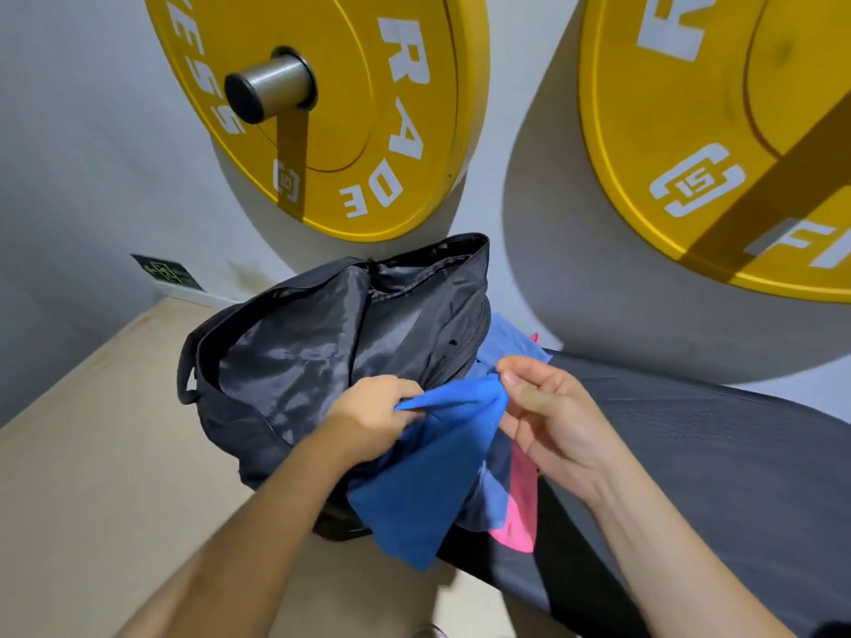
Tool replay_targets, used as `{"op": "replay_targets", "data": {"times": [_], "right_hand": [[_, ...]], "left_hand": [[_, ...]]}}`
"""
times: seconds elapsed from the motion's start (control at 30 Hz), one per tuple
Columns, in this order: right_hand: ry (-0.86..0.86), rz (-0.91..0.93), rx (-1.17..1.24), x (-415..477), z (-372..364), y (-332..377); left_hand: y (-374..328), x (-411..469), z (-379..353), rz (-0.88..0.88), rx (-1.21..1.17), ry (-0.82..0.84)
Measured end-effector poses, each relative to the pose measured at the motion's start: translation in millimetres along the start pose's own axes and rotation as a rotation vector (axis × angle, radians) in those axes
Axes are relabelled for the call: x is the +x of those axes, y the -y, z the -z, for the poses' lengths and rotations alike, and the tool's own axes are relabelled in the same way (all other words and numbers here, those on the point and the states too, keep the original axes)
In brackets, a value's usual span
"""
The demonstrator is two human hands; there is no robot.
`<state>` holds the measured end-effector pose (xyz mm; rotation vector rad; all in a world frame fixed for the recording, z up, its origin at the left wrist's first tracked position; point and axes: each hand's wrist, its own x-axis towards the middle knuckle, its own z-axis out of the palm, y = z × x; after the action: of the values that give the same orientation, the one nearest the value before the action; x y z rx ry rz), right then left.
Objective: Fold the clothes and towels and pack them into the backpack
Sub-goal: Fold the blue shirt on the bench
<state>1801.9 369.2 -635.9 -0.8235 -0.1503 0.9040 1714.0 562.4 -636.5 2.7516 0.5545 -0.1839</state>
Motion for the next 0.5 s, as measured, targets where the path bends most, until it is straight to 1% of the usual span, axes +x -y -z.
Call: {"op": "replay_targets", "data": {"times": [0.03,0.13,0.2,0.27,0.3,0.37,0.43,0.5], "right_hand": [[0.005,0.007,-0.07,-2.8,-3.5,6.4],[0.028,0.024,-0.385,-11.2,-17.7,19.3],[0.105,-0.009,-0.5,-20.0,-29.0,25.0],[0.244,-0.006,-0.584,-33.0,-43.7,32.9],[0.298,0.017,-0.613,-40.5,-53.4,38.3],[0.351,0.112,-0.627,-55.9,-74.7,49.4],[0.309,0.216,-0.606,-70.8,-94.2,62.7],[0.192,0.296,-0.649,-86.0,-107.1,78.6]], "left_hand": [[3.0,-5.1,17.3,0.007,-0.109,-0.055],[-0.5,-26.5,65.4,0.031,-0.353,-0.351],[-18.8,-45.7,93.7,0.032,-0.653,-0.454],[-43.2,-66.5,118.3,-0.013,-0.883,-0.511],[-54.8,-77.2,127.3,-0.048,-0.95,-0.524],[-76.0,-98.7,140.9,-0.106,-1.062,-0.525],[-92.7,-117.7,149.1,-0.138,-1.14,-0.527],[-102.7,-132.7,150.9,-0.136,-1.126,-0.514]]}}
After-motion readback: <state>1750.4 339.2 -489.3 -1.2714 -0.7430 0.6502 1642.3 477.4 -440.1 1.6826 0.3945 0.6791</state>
